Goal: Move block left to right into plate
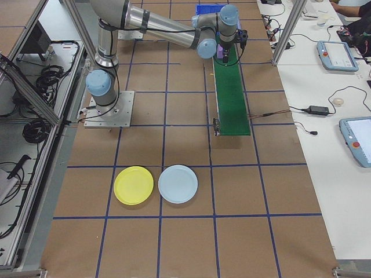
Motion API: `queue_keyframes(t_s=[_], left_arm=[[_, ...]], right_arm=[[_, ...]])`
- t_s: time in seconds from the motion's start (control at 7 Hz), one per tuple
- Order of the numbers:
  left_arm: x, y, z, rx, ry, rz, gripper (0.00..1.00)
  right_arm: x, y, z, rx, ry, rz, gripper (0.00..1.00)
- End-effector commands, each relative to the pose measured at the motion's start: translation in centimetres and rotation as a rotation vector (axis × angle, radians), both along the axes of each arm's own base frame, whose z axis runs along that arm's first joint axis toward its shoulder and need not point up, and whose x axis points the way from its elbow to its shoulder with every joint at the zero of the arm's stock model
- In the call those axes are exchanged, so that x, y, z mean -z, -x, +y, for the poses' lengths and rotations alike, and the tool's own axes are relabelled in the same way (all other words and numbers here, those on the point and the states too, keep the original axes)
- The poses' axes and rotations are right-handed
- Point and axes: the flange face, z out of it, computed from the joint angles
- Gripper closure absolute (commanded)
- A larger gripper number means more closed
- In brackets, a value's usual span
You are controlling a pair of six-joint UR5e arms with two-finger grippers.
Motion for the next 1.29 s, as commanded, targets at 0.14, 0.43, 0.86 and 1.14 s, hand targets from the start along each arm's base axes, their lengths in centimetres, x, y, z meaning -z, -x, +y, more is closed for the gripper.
queue_keyframes(t_s=[0.14, 0.43, 0.86, 1.14], left_arm=[[0.0, 0.2, 0.1, 0.003, 0.000, 0.003, 0.00], [1.0, -1.0, -1.6, -0.008, -0.011, 0.003, 0.00], [6.8, -1.8, -10.7, 0.074, 0.036, -0.007, 0.00], [13.6, -7.0, -16.2, 0.011, 0.058, 0.005, 0.00]], right_arm=[[1.6, 0.0, 0.6, -0.008, -0.025, 0.001, 0.00], [2.7, -0.1, 0.2, -0.007, -0.039, -0.001, 0.00], [3.0, 0.0, 0.1, -0.005, -0.043, -0.003, 0.00], [2.7, 0.0, 0.0, -0.005, -0.037, -0.001, 0.00]])
